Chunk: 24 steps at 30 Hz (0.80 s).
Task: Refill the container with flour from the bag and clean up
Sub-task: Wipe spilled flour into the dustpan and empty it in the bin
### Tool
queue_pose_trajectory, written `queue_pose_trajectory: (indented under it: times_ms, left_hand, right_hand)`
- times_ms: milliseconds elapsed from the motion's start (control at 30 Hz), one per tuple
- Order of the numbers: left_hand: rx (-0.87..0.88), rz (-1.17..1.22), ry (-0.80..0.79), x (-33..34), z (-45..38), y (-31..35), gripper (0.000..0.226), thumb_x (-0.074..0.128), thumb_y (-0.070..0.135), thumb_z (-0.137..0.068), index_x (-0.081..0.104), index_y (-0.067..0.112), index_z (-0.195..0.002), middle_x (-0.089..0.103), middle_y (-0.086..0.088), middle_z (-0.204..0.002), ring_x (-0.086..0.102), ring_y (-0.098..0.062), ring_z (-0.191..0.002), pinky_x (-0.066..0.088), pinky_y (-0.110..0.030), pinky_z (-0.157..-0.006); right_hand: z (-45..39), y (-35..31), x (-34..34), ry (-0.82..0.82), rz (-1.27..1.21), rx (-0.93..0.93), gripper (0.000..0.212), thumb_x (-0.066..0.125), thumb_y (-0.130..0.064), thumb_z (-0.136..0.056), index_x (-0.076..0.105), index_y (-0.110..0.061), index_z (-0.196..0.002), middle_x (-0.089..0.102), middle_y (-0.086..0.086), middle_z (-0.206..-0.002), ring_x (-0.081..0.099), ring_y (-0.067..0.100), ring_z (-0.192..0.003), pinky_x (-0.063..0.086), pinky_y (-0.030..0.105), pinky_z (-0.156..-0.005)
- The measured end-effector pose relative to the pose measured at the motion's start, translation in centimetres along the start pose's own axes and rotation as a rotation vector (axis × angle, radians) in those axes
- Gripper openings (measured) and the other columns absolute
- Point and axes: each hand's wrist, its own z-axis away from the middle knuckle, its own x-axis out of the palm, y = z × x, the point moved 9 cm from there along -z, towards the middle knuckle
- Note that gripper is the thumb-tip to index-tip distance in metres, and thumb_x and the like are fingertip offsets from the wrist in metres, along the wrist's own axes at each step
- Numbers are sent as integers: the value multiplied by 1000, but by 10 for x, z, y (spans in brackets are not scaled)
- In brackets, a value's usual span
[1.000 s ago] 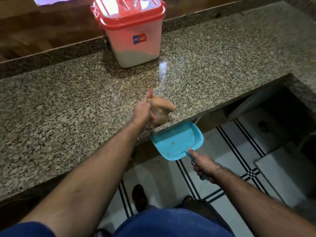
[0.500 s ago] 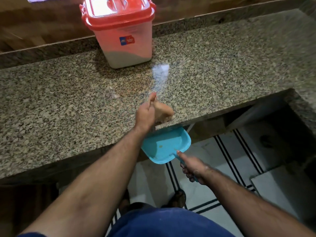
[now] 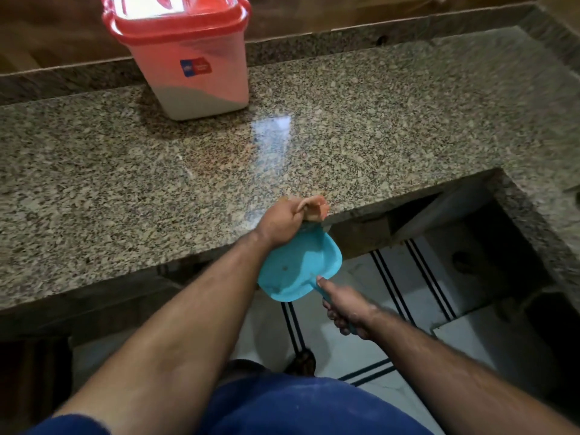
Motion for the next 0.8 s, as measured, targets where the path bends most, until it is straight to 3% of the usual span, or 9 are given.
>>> queue_pose_trajectory:
  times_ms: [133, 267, 400, 433, 500, 533, 600, 733, 800]
  left_hand:
    - [-147, 189, 72, -61, 34, -51, 36, 49, 36, -107, 75, 53, -125, 80, 10, -119, 76, -24, -108, 60, -41, -95]
    - [-172, 359, 487, -147, 80, -88, 45, 49, 22, -111, 71, 58, -125, 80, 14, -108, 72, -3, -91, 60, -24, -79]
    - [-285, 214, 787, -176, 117, -109, 29, 49, 45, -113, 65, 47, -137, 78, 14, -115, 66, 1, -83, 59, -25, -70]
    - [-303, 156, 764, -168, 121, -109, 32, 47, 52, -113, 59, 54, -143, 76, 21, -114, 61, 4, -78, 57, -22, -67]
    - [-214, -47, 647, -138, 113, -103, 36, 42, 50, -113, 50, 63, -147, 71, 25, -122, 60, 1, -93, 62, -29, -88]
    - [-163, -128, 555, -114, 104, -101, 36, 43, 43, -113, 53, 62, -142, 69, 21, -127, 63, -5, -106, 60, -39, -100]
    - [-69, -110, 375, -69, 92, -83, 38, 49, 29, -111, 63, 58, -130, 66, 17, -138, 61, -7, -123, 57, -41, -108]
    - [-197, 114, 226, -81, 78, -69, 31, 47, 34, -113, 77, 32, -122, 70, 9, -127, 68, -2, -99, 64, -35, -95]
    - [-300, 210, 308, -115, 71, -81, 30, 48, 34, -114, 76, 24, -117, 76, 0, -113, 76, -19, -95, 69, -42, -80]
  right_hand:
    - [-8, 2, 1, 13, -5, -17, 62, 47, -79, -95, 44, -25, -66, 41, -3, -56, 29, 14, -44, 24, 26, -47]
    - [-14, 2, 20, 13, -11, -34, 62, 49, -80, -94, 48, -23, -68, 44, -2, -58, 32, 14, -45, 26, 27, -49]
    - [-11, -4, 47, -10, 5, -53, 61, 50, -77, -96, 55, -20, -75, 46, -1, -62, 34, 14, -46, 27, 28, -47]
    - [-8, -9, 54, -14, 13, -66, 61, 51, -75, -97, 57, -18, -76, 46, 0, -63, 34, 14, -45, 27, 27, -47]
    - [-5, -19, 69, -23, 14, -81, 59, 51, -71, -100, 58, -18, -76, 46, -1, -62, 34, 13, -45, 27, 27, -47]
    - [-4, -23, 75, -24, 7, -82, 58, 51, -70, -100, 57, -18, -75, 44, -2, -60, 33, 12, -44, 26, 26, -47]
    - [-5, -29, 84, -21, -7, -71, 59, 51, -70, -100, 55, -18, -73, 42, -2, -57, 32, 13, -42, 24, 24, -45]
    - [-10, -31, 86, -4, -17, -45, 59, 54, -71, -99, 57, -19, -71, 42, -3, -52, 31, 13, -40, 23, 22, -43]
    - [-10, -30, 83, -1, -17, -48, 58, 54, -70, -99, 56, -20, -70, 40, -3, -54, 29, 14, -41, 22, 24, -44]
